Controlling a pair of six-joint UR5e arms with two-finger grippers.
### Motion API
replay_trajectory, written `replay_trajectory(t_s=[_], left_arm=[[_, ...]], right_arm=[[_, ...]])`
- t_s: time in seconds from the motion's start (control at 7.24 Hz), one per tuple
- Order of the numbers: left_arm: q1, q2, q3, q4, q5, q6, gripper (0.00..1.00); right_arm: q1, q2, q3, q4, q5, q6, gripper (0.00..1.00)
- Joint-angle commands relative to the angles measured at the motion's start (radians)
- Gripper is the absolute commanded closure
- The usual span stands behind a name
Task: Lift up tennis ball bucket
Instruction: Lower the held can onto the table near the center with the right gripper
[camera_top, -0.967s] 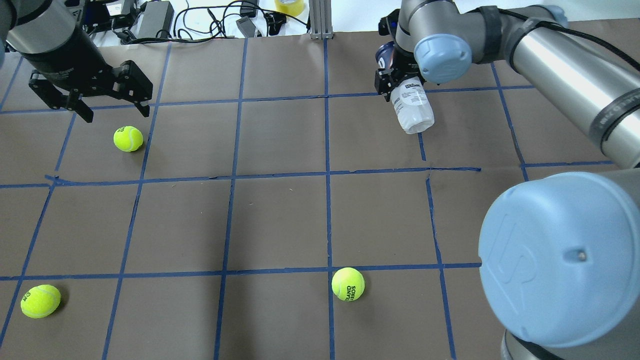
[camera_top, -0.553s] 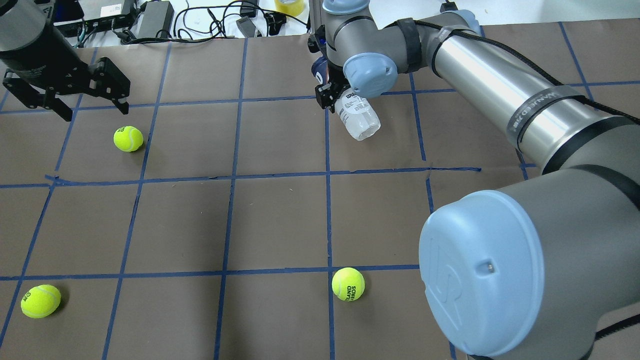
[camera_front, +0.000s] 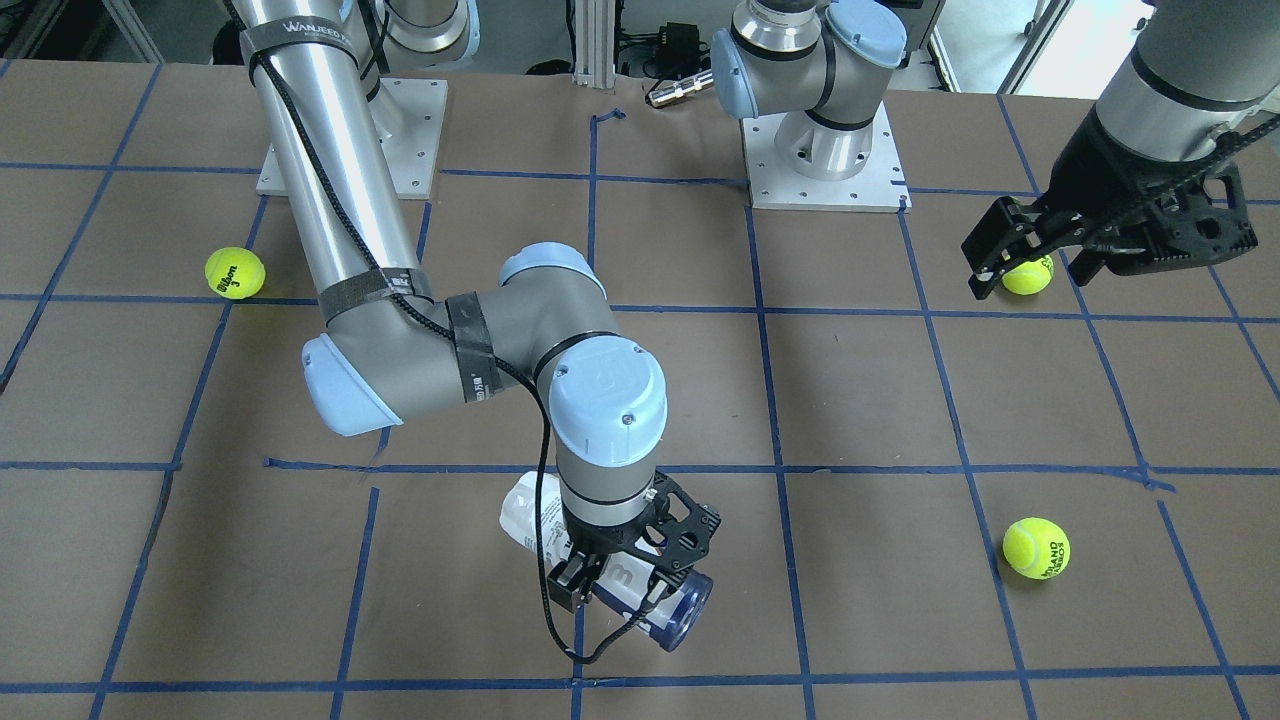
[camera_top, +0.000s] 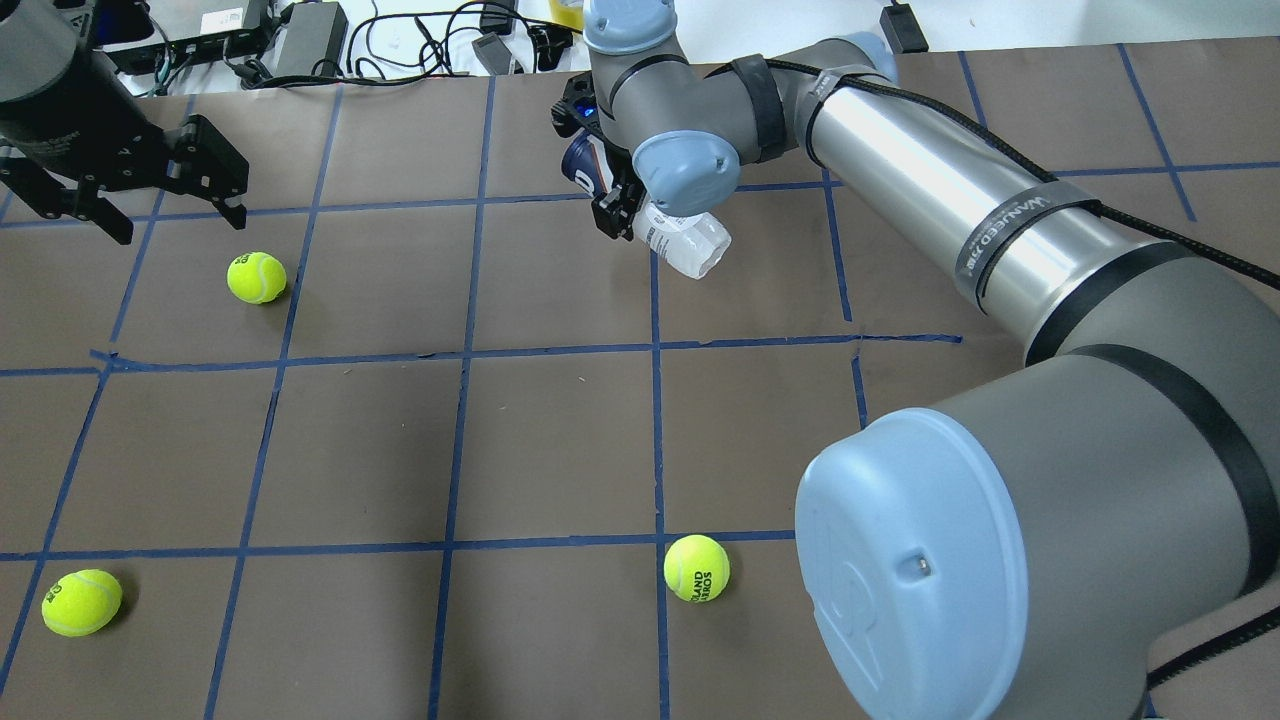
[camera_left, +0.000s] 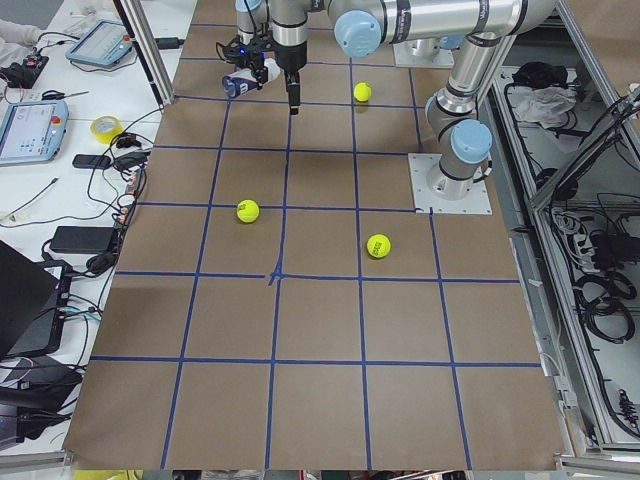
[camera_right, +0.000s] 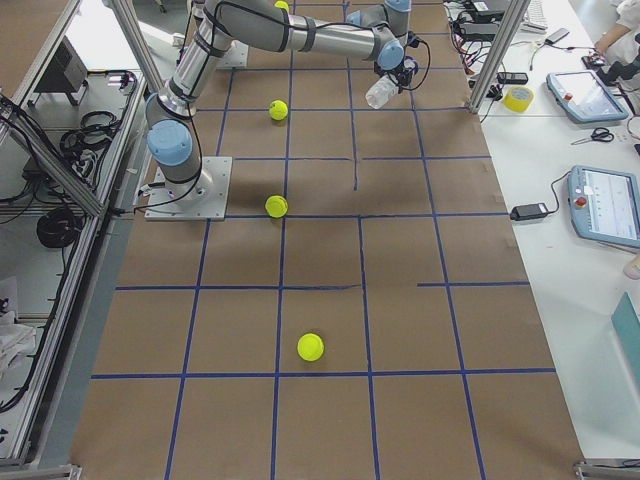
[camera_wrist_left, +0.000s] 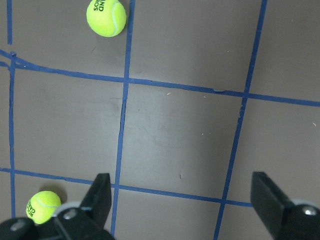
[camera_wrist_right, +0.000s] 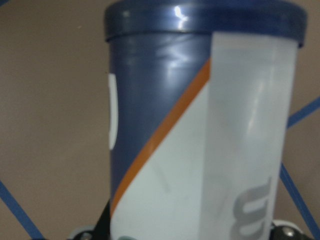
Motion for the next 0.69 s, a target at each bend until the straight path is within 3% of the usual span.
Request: replay_trajectory(t_s=[0.0, 0.28, 0.55], left_arm=[[0.020, -0.002, -0.003, 0.001, -0.007, 0.012, 0.00], [0.019, -0.003, -0.003, 0.001, 0.002, 0.015, 0.00], [0.019, -0.008, -0.005, 0.001, -0.004, 0.015, 0.00]], right_arm=[[0.048, 0.032, -0.002, -0.068, -0.028, -0.232, 0.19], [0.064, 0.052, 0.000, -0.106, -0.028, -0.445, 0.19], [0.100, 0.090, 0.004, -0.175, -0.022, -0.516, 0.19]])
